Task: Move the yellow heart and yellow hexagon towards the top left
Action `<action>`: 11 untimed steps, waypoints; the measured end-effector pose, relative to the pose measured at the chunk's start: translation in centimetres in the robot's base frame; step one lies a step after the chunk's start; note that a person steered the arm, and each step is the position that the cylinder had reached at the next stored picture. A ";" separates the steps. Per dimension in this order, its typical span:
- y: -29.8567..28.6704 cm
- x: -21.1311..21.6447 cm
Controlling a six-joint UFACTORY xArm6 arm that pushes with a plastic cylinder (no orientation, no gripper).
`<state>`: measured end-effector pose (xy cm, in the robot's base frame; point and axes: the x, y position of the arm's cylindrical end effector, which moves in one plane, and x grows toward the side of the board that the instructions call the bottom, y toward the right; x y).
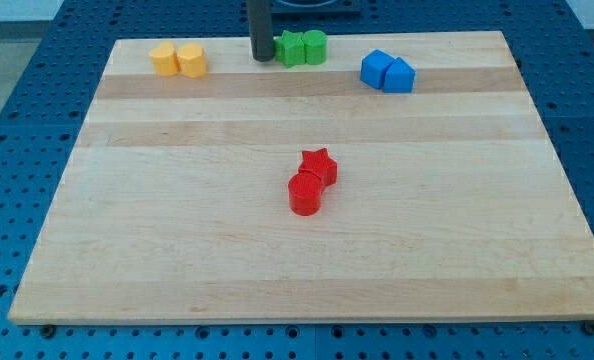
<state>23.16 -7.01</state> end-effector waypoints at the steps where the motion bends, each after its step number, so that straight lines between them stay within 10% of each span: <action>1: -0.1 0.0; 11: -9.2 1.5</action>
<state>24.71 -16.24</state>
